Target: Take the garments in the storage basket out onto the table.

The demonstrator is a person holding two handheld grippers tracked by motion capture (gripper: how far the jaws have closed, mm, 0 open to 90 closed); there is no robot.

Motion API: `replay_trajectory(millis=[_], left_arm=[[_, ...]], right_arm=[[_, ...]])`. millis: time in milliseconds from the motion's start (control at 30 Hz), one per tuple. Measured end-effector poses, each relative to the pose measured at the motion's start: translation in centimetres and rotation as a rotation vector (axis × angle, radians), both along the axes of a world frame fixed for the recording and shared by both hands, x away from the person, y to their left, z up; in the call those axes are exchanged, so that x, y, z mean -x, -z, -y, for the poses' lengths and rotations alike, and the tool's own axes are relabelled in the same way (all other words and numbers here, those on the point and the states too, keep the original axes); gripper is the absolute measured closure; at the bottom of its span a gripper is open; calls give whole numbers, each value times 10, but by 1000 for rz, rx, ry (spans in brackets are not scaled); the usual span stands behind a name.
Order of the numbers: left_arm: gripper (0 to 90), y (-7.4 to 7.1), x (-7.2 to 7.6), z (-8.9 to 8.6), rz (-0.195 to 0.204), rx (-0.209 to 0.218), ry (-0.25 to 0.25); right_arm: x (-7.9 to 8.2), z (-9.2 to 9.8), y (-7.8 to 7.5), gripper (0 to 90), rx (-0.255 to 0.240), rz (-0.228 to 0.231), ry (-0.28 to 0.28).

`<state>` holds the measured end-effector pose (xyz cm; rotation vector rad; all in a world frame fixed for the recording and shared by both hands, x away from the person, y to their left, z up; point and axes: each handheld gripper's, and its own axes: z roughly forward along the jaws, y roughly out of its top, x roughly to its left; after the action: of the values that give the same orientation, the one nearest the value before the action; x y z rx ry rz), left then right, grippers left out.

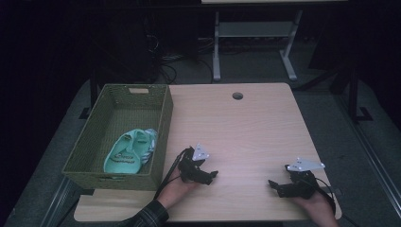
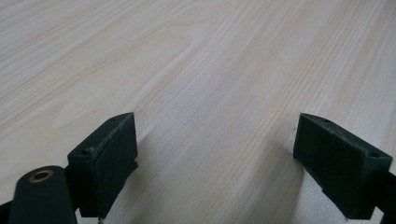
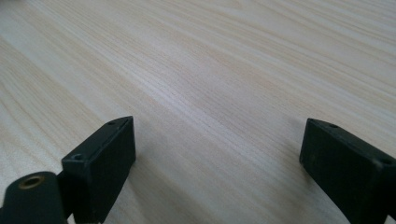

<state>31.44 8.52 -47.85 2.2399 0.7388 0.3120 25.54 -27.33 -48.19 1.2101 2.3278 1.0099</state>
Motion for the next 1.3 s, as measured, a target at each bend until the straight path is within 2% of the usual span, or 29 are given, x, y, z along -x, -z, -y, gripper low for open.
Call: replay_trajectory(millis=[233, 400, 600, 1033, 1300], left_arm=[[126, 0, 0, -1, -1, -3, 9], [128, -1, -2, -6, -5, -9, 68], [128, -4, 0, -8, -14, -29, 68], [133, -14, 5, -12, -26, -14, 70], [133, -21, 6, -18, -11, -9, 66]], right_arm=[[0, 0, 0, 100, 0, 0, 0], [0, 0, 0, 98, 1, 0, -1], [0, 0, 0, 98, 0, 0, -1], [0, 0, 0, 98, 0, 0, -1], [0, 0, 0, 98, 1, 0, -1]])
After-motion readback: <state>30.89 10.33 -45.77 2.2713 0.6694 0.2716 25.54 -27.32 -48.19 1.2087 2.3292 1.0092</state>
